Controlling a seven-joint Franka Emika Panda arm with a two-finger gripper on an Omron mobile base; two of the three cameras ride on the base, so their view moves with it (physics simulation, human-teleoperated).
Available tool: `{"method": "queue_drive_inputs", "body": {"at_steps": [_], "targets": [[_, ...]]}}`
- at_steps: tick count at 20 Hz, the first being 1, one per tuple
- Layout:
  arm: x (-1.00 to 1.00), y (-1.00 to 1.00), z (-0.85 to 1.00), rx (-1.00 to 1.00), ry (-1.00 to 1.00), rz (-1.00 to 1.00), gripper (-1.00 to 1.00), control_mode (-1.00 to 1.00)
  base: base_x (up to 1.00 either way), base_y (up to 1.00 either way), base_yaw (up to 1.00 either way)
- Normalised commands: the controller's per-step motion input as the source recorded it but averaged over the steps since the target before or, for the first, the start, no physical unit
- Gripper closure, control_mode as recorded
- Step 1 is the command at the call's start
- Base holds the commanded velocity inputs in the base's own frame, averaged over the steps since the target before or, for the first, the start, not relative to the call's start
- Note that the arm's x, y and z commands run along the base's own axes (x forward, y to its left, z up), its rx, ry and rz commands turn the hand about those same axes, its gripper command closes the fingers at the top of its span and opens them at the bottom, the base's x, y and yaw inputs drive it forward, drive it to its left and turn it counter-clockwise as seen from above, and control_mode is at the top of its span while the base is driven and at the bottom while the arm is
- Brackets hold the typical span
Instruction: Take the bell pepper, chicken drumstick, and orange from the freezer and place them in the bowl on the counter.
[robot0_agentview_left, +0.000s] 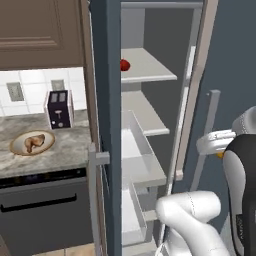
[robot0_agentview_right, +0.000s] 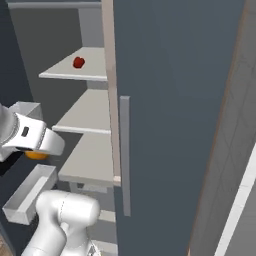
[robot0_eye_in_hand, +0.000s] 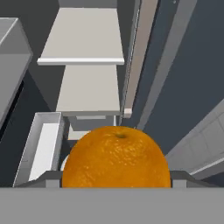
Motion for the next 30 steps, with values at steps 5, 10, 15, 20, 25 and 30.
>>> {"method": "queue_drive_inputs", "body": {"at_steps": [5, 10, 15, 20, 25, 30], "targets": [[0.00, 0.00, 0.00, 0.00, 0.00, 0.00, 1.00, 1.00, -0.98, -0.49, -0.04], [0.00, 0.00, 0.00, 0.00, 0.00, 0.00, 1.00, 1.00, -0.84, -0.07, -0.10], [0.00, 0.00, 0.00, 0.00, 0.00, 0.00, 1.00, 1.00, -0.61, 0.13, -0.11], [0.00, 0.00, 0.00, 0.00, 0.00, 0.00, 1.00, 1.00, -0.08, 0.93, -0.03], [0.00, 0.00, 0.00, 0.00, 0.00, 0.00, 1.00, 1.00, 0.00, 1.00, 0.00], [0.00, 0.00, 0.00, 0.00, 0.00, 0.00, 1.00, 1.00, 0.00, 1.00, 0.00]]}}
